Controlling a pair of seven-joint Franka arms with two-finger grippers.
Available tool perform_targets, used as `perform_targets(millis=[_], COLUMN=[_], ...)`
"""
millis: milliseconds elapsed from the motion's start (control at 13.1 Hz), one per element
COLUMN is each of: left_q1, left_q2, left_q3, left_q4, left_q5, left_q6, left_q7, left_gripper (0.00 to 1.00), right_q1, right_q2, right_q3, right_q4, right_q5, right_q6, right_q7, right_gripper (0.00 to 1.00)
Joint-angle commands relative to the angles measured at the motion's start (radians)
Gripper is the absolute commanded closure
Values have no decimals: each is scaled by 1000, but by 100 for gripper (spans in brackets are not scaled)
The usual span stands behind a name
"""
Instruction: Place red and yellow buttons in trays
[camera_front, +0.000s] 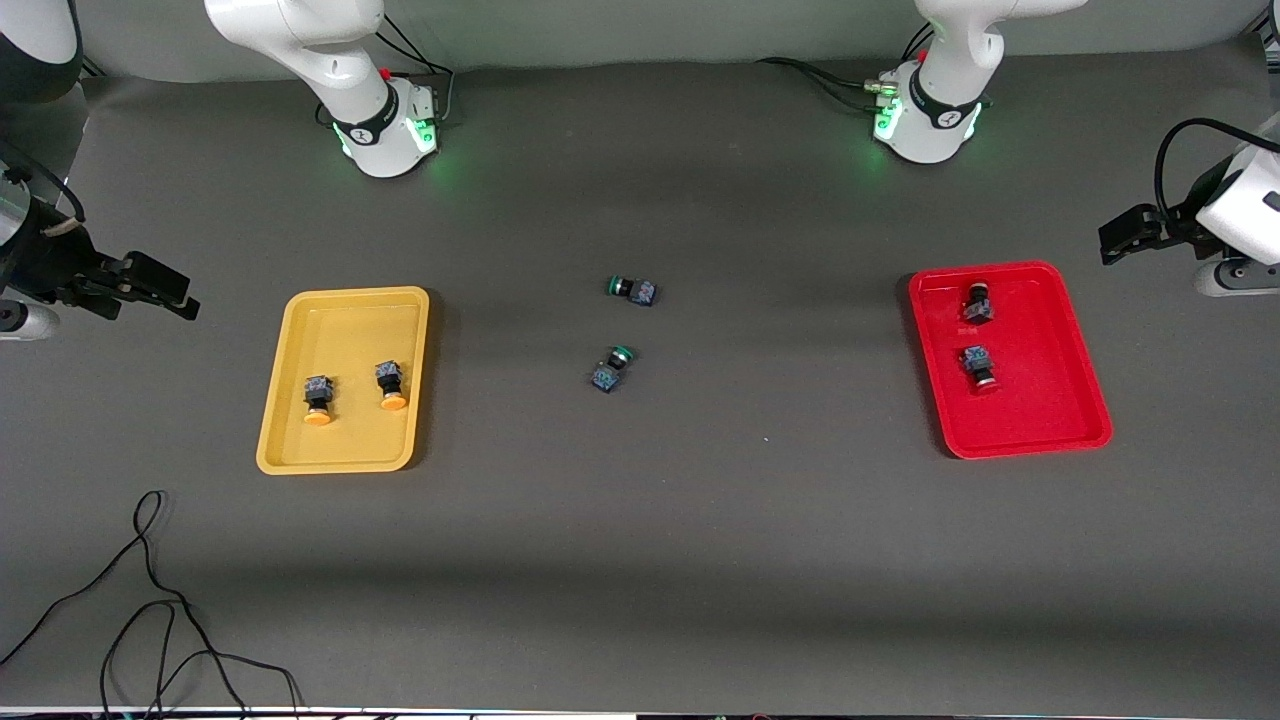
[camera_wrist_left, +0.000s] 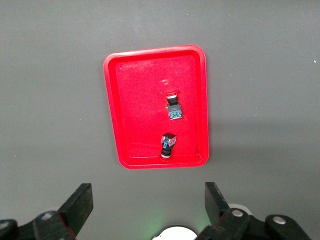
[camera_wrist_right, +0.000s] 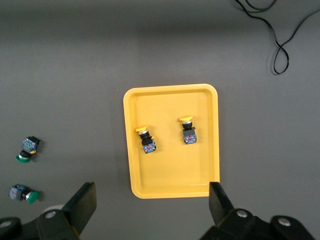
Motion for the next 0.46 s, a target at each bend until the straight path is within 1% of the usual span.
perform_targets(millis=[0,383], left_q1=[-10,-13], left_q2=[6,29], left_q3=[3,5], left_q4=[16,19], left_q5=[-10,-9], left_q6=[-27,-12], left_q7=[15,15], left_gripper=[0,0], right_q1=[-7,-7], right_q2=[-18,-17], right_q3=[0,-1], right_q4=[-16,-14], right_q5=[-24,-24], right_q6=[-17,-24], right_q7=[-54,-59], right_gripper=[0,0])
